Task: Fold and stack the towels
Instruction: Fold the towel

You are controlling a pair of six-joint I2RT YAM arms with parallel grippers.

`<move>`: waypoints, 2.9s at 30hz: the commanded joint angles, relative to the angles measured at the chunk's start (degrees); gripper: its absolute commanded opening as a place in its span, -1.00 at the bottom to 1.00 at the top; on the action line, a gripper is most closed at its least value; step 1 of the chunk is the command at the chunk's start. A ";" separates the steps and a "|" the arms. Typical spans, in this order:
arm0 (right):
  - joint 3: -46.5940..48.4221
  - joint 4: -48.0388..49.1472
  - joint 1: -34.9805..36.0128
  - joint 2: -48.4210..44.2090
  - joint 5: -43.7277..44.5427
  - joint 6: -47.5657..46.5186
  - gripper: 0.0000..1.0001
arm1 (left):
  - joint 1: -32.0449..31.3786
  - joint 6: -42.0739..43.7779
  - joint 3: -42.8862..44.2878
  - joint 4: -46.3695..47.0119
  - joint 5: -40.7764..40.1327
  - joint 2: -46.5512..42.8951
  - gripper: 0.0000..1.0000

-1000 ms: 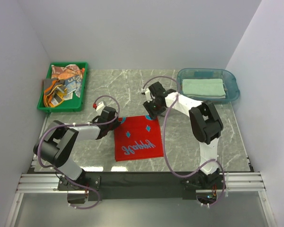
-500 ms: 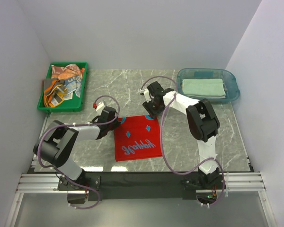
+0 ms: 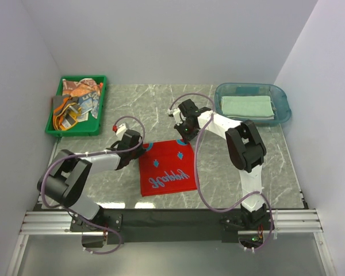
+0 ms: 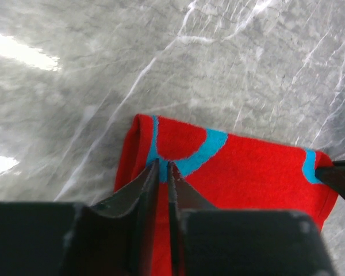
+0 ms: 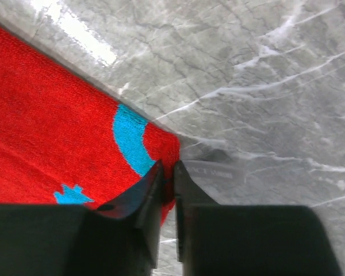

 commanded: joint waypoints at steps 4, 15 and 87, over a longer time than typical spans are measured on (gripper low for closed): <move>-2.27 -1.91 -0.27 3.17 0.82 -2.00 -0.93 | 1.35 6.20 1.49 -8.09 -3.38 -8.32 -0.34; -3.24 -1.29 -0.18 1.94 1.17 -1.91 -1.00 | 2.32 20.80 14.58 -20.93 0.39 0.54 0.29; -6.40 1.08 -0.27 -0.96 3.81 -1.64 -1.00 | 7.25 46.99 30.94 -35.44 11.91 16.80 -0.09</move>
